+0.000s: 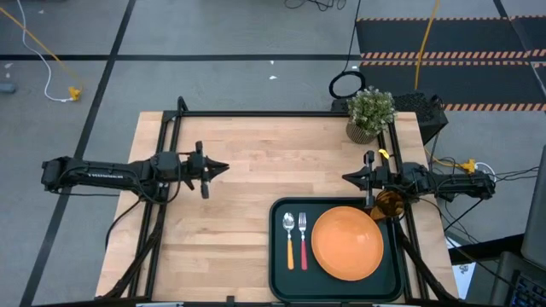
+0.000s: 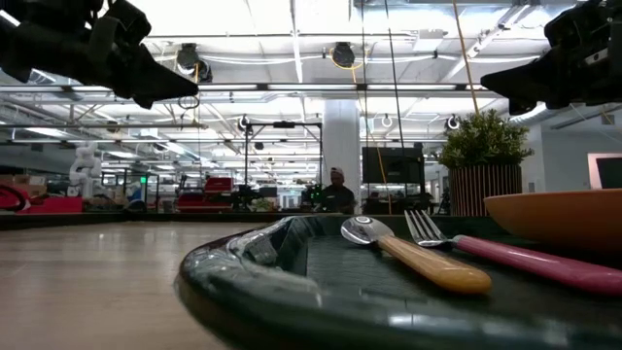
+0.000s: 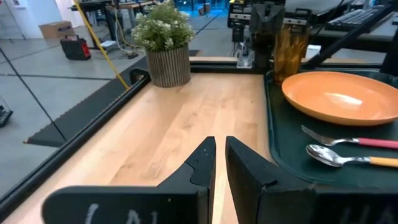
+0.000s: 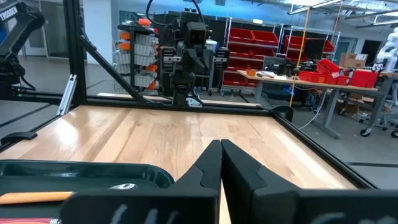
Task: Pick and place plate/cup/fork/spoon on tray
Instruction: Return to Home Position
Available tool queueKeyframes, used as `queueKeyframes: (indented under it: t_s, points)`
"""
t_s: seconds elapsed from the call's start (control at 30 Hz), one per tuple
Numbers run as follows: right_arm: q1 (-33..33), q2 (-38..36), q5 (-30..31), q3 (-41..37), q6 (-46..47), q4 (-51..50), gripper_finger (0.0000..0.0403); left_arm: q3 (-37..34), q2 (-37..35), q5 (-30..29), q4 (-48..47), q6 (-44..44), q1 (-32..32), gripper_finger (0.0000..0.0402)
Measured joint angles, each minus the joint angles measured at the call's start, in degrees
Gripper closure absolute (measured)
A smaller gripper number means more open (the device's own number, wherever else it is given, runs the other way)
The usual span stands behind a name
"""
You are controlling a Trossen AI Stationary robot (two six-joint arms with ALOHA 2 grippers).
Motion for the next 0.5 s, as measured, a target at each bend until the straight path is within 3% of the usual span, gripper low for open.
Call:
queueKeyframes:
  t_s: [0.5]
  points:
    - [0.0, 0.01, 0.0, 0.01, 0.0, -0.01, 0.0403, -6.35, -0.4, -1.66, 5.6, -0.92, -2.22, 0.0362]
